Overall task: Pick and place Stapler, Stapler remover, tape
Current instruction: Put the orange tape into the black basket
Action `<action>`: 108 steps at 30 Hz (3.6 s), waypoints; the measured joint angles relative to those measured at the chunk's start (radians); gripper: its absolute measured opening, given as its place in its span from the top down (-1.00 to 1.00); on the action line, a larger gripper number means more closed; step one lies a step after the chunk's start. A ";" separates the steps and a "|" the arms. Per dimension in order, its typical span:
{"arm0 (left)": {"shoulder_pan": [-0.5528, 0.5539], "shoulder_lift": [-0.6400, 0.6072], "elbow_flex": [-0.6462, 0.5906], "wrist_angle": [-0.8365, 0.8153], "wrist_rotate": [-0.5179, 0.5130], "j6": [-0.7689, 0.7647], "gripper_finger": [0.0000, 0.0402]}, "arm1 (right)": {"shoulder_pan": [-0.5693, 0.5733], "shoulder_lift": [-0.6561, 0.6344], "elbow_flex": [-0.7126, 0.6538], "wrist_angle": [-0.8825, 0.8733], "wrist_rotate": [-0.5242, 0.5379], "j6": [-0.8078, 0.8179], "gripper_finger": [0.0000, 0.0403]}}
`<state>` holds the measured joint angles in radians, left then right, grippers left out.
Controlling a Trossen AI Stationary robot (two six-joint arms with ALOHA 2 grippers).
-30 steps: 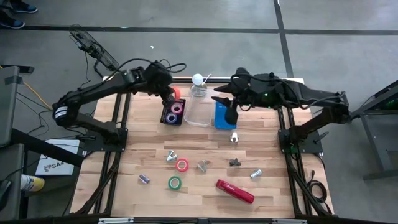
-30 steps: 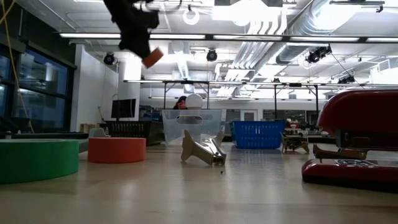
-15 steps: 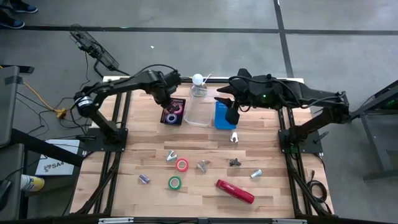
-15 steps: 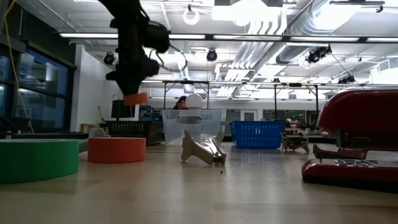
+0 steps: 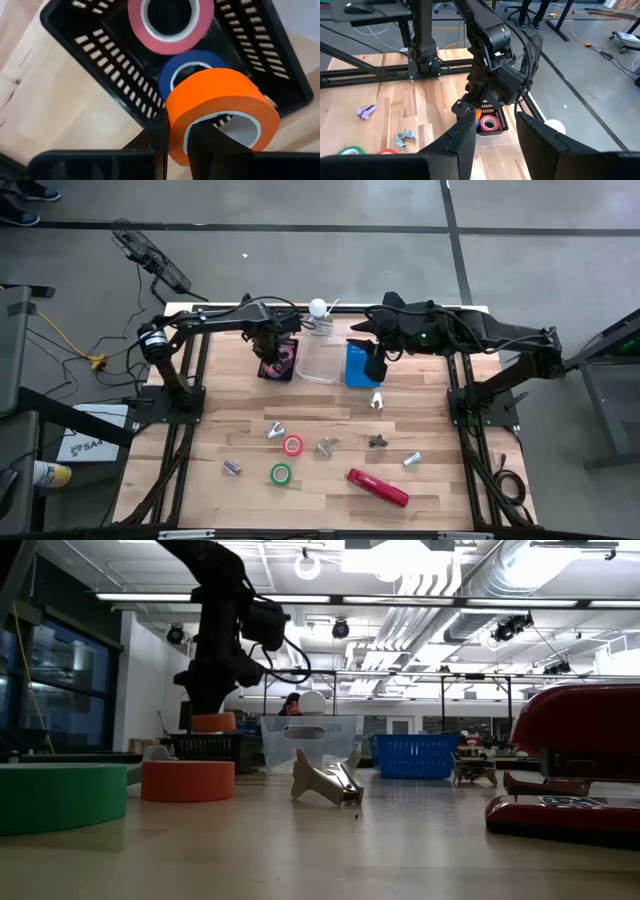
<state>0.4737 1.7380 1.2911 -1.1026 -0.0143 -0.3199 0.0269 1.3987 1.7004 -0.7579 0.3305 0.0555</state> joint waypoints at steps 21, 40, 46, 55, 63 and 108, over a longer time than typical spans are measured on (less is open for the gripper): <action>-0.003 0.014 -0.043 0.050 0.001 0.001 0.83 | 0.000 0.000 0.000 -0.009 -0.001 0.016 0.34; -0.003 0.014 -0.044 0.068 0.004 0.030 0.83 | 0.000 0.000 0.000 -0.009 -0.013 0.038 0.34; -0.003 0.014 -0.044 0.069 0.005 0.054 0.83 | 0.000 0.000 0.000 -0.009 -0.013 0.038 0.34; -0.003 0.014 -0.044 0.083 0.029 0.155 0.83 | 0.000 0.000 0.000 -0.009 -0.013 0.040 0.34; -0.003 0.014 -0.044 0.081 0.031 0.186 0.82 | 0.000 0.001 0.000 -0.009 -0.012 0.042 0.34; -0.003 0.091 -0.013 0.063 0.049 0.245 0.12 | 0.000 0.001 0.000 -0.009 -0.026 0.034 0.34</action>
<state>0.4707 1.8286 1.2778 -1.0392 0.0350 -0.0747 0.0265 1.3994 1.7004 -0.7673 0.3042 0.0898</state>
